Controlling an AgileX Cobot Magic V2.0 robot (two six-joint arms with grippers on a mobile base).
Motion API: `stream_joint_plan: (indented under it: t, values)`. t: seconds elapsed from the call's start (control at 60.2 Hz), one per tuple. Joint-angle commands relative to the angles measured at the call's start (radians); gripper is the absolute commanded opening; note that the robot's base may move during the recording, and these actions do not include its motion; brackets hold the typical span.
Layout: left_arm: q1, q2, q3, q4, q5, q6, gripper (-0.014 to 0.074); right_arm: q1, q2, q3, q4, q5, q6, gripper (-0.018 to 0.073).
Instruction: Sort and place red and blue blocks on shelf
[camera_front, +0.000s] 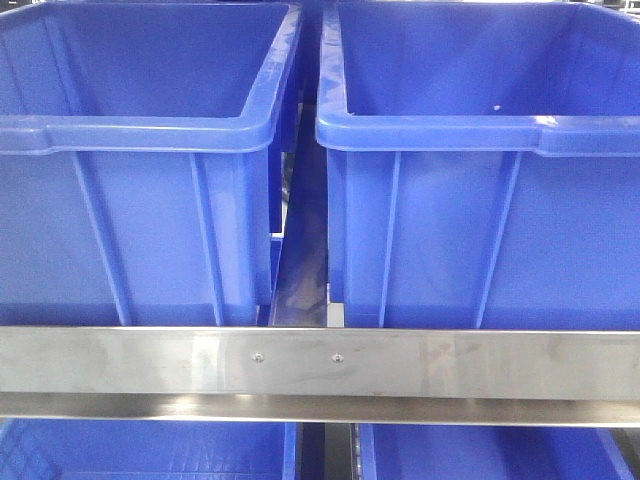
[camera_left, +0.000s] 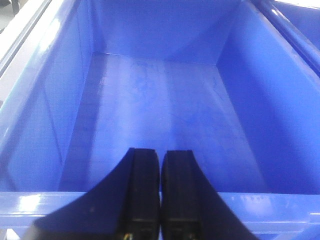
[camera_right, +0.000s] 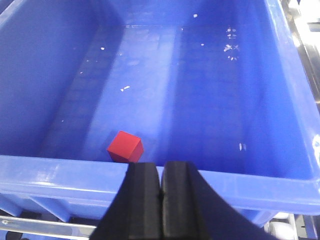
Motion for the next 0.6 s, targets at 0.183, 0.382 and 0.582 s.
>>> stream_joint_plan:
  t: [0.183, 0.382, 0.582]
  values:
    - [-0.005, -0.001, -0.029, -0.005, -0.092, -0.01, 0.0128, -0.001, -0.002, -0.029, 0.0, -0.091, -0.008, 0.0057]
    - [-0.005, -0.001, -0.029, -0.005, -0.092, -0.01, 0.0128, -0.001, -0.002, -0.029, 0.0, -0.091, -0.008, 0.0057]
    - [-0.005, -0.001, -0.029, -0.005, -0.092, -0.01, 0.0128, -0.001, -0.002, -0.029, 0.0, -0.091, -0.008, 0.0057]
